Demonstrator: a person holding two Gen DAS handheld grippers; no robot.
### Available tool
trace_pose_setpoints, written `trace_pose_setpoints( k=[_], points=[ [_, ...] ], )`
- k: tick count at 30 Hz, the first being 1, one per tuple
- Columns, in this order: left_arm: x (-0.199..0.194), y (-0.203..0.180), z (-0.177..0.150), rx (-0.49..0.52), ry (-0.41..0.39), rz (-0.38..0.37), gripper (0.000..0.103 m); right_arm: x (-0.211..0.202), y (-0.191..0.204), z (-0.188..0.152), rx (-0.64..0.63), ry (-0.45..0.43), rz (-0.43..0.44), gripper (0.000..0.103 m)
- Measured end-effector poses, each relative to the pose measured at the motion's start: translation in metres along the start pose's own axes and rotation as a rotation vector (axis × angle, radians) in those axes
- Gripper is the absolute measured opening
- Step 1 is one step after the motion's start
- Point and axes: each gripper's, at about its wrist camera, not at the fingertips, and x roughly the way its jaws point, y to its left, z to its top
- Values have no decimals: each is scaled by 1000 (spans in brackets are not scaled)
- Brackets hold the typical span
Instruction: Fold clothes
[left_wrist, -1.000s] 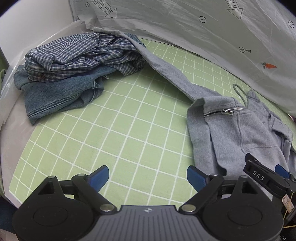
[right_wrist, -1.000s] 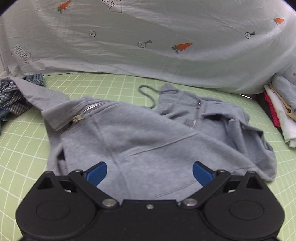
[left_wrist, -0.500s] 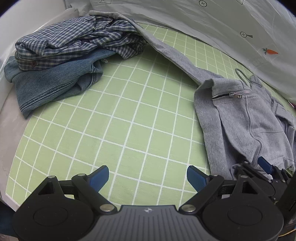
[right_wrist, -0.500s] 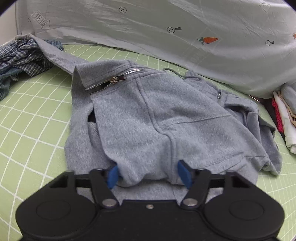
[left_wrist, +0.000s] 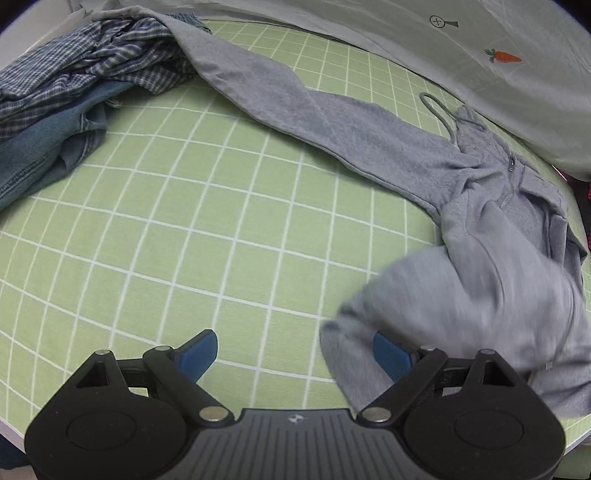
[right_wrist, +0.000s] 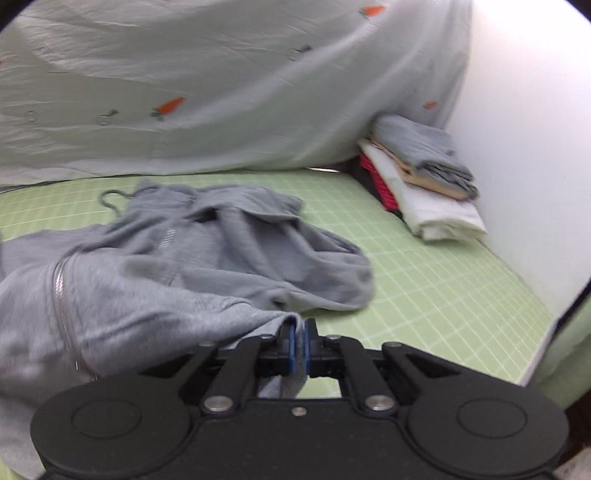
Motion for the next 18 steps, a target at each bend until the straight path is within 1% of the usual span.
trace_pose_setpoints(
  k=[3, 4, 5, 7, 8, 11, 12, 13, 15, 18],
  points=[
    [4, -15, -6, -20, 12, 3, 91, 24, -44, -8, 42, 72, -73, 5],
    [5, -20, -8, -26, 16, 5, 91, 32, -57, -11, 50, 98, -90, 5],
    [7, -24, -10, -34, 21, 5, 91, 40, -66, -14, 55, 126, -85, 5],
    [9, -34, -15, -46, 33, -2, 91, 50, -80, -18, 62, 170, -39, 6],
    [11, -40, -18, -50, 38, -10, 91, 51, -82, -20, 53, 178, -11, 7],
    [16, -59, -24, -55, 50, -41, 91, 52, -79, -21, 0, 187, 75, 14],
    [17, -65, -26, -53, 51, -58, 91, 52, -76, -22, -19, 189, 103, 21],
    [18, -71, -28, -52, 51, -74, 91, 53, -74, -22, -38, 190, 129, 25],
    [22, -81, -32, -53, 62, -118, 91, 57, -71, -23, -77, 198, 158, 28],
    [30, -94, -40, -69, 84, -182, 91, 61, -74, -26, -113, 209, 166, 41]
  ],
)
